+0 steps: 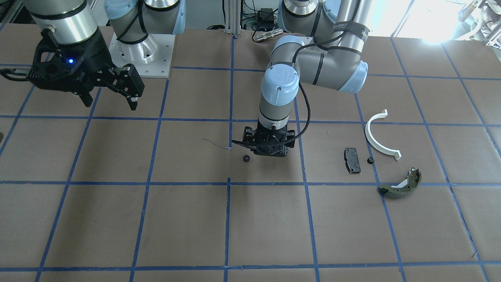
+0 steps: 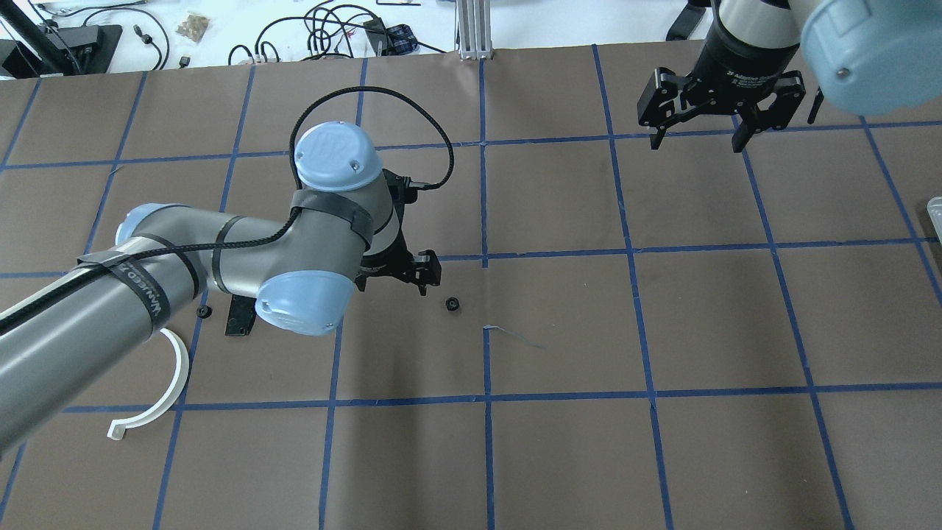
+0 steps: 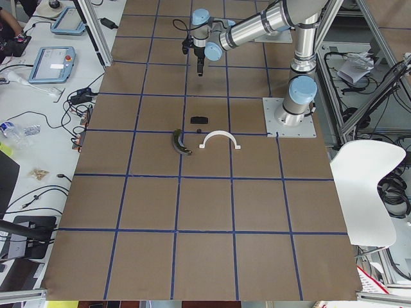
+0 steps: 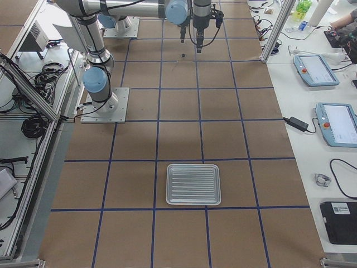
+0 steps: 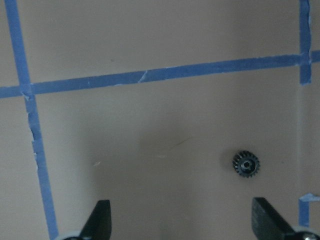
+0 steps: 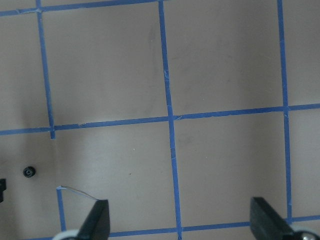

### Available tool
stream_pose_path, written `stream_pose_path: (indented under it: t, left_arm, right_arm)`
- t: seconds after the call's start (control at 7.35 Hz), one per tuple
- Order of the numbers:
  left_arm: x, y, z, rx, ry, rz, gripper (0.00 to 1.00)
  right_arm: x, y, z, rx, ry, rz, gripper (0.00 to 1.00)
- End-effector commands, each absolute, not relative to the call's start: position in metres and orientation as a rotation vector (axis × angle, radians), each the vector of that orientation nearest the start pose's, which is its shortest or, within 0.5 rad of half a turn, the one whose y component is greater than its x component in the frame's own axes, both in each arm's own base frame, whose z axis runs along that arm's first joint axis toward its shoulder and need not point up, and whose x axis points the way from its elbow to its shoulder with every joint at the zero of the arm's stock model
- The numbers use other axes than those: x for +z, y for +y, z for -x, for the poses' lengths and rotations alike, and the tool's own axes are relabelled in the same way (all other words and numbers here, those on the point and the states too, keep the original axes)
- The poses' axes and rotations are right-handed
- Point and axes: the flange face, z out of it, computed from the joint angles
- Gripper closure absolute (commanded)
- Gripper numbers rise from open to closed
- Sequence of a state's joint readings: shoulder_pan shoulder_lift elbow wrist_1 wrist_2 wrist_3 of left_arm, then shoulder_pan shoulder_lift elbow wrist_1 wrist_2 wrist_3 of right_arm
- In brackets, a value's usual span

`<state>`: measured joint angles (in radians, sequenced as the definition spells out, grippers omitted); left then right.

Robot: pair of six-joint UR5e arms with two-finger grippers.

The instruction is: Place bearing gear from tray to pile

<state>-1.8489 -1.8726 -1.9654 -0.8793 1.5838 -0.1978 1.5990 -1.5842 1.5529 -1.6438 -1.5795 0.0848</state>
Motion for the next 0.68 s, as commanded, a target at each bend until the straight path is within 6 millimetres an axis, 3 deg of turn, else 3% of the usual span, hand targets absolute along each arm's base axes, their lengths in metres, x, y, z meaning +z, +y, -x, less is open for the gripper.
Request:
stream_pose_path:
  t: [0.0,0.14,0.27,0.54]
  left_arm:
    - [0.193,-0.470,0.292,-0.029,3.125,-0.131,0.00]
    - [0.184,-0.472,0.295,-0.033,3.127,-0.139,0.00]
    - [0.179,-0.473,0.299,-0.045,3.132,-0.144,0.00]
    - [0.170,-0.467,0.311,-0.046,3.131,-0.165,0.00]
  right_arm:
    - [0.520,-0.474,-0.164,-0.189,3.140,-0.006,0.00]
    - [0.497,-0.474,-0.163,-0.141,3.143,0.033,0.00]
    - [0.496,-0.474,-0.161,-0.140,3.144,0.224,0.00]
    - [0.502,-0.474,-0.161,-0.157,3.143,0.267,0.00]
